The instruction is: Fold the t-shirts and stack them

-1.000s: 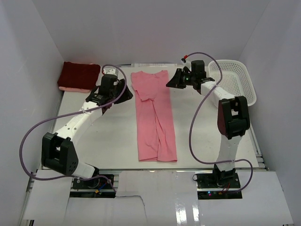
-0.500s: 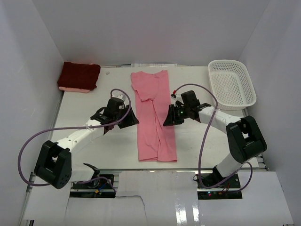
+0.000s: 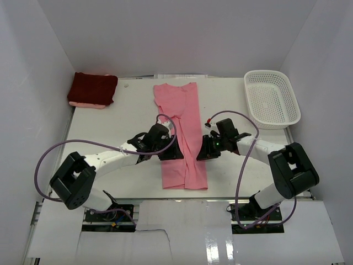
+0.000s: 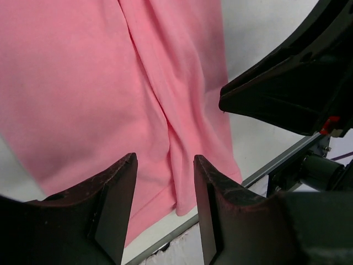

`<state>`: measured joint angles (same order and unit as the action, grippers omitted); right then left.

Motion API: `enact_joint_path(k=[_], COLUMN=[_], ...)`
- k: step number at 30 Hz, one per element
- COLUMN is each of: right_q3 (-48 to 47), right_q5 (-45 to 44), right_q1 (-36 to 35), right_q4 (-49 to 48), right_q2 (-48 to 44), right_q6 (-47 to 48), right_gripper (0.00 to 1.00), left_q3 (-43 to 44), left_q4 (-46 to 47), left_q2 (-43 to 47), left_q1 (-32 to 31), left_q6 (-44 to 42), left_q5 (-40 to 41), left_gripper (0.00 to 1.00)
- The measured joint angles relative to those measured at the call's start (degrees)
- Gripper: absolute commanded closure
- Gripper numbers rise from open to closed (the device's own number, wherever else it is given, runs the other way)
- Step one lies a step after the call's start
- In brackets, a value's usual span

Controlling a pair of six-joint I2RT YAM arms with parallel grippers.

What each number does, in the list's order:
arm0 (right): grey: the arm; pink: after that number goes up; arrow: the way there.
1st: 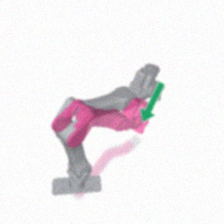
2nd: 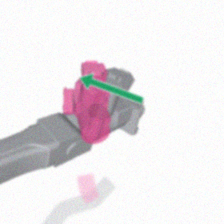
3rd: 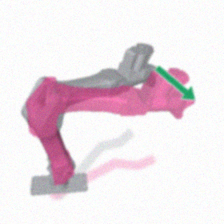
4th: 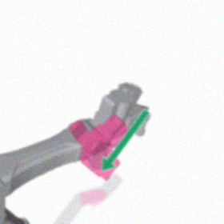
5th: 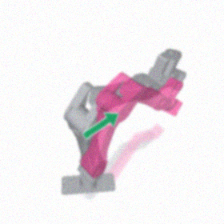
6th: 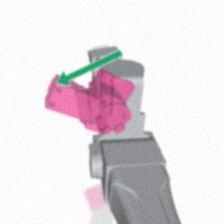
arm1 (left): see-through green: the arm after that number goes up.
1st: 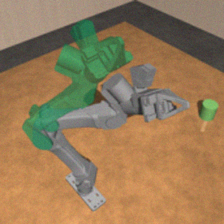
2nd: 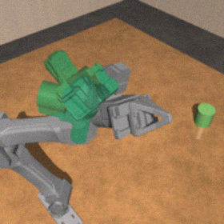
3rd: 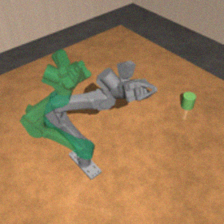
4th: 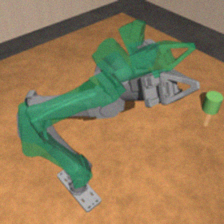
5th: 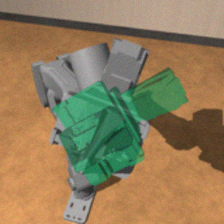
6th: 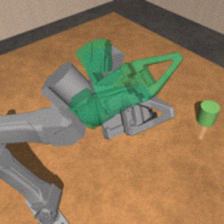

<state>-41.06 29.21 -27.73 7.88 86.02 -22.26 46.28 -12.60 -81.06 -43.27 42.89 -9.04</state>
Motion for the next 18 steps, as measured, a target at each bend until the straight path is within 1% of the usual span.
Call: enact_joint_path(k=[3,5,12,18], right_q3=[0.0,0.0,0.04,0.48], right_q5=[-0.04,-0.2,-0.83,-0.83], right_q1=[0.0,0.0,0.0,0.39], right_q4=[-1.92,-2.49,-3.69,-4.66], right_q2=[1.73,3.34,6.29,6.58], right_q6=[0.04,0.17,0.13,-0.07], right_gripper=[0.81,0.92,0.92,0.92], left_q3=[-0.28,-1.22,-4.68,-6.62], left_q4=[1.18,1.92,2.47,1.53], left_q2=[-2.82,-3.54,-3.98,-3.82], left_q1=[-0.63,-0.63,-0.74,-0.74], left_q6=[0.9,1.44,2.75,3.52], left_q5=[0.0,-0.02,-0.44,-0.61], left_gripper=[0.45,0.45,0.46,0.45])
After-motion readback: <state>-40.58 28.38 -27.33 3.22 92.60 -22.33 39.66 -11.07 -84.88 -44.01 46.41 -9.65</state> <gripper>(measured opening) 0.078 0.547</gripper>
